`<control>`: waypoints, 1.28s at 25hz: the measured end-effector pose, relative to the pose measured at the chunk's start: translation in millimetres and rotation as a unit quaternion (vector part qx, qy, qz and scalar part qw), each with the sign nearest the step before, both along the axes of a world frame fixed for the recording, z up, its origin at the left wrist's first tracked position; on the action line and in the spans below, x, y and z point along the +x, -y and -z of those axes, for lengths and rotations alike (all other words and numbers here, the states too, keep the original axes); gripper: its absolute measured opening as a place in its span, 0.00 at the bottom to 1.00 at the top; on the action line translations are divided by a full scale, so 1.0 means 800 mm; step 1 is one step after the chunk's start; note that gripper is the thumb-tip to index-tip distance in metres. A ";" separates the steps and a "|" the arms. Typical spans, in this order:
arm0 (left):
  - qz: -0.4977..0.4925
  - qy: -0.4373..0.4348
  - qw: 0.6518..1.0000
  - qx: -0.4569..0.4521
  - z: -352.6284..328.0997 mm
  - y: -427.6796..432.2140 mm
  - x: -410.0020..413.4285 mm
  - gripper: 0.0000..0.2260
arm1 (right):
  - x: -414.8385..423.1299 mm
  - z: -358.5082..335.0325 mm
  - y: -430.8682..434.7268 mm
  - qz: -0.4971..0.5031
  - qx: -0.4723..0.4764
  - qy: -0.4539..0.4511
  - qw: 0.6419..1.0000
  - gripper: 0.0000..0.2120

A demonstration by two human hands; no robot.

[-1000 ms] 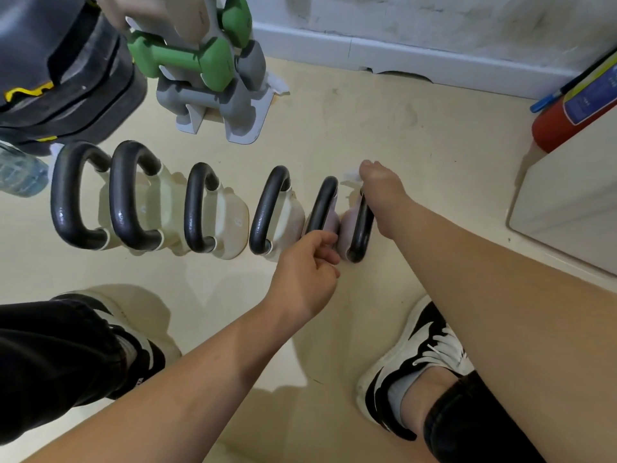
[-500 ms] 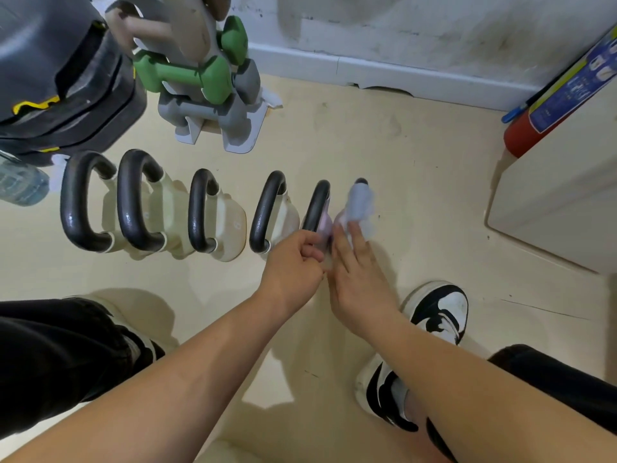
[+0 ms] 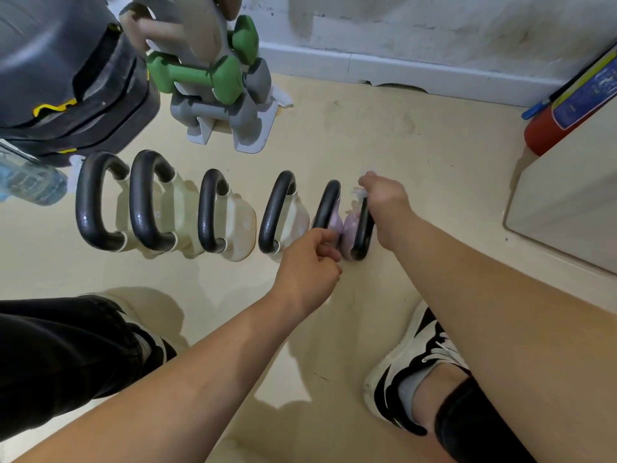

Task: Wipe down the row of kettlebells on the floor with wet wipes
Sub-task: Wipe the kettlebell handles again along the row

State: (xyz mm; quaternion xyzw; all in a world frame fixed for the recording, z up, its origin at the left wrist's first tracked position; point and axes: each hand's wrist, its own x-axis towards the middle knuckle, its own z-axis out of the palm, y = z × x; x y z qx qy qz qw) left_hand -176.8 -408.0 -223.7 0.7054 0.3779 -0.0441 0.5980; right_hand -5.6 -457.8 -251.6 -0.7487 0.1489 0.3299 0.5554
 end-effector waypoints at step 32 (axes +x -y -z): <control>-0.034 -0.029 0.998 0.040 0.018 -0.029 -0.021 0.15 | -0.081 0.014 0.048 -0.632 -0.445 0.468 0.428 0.21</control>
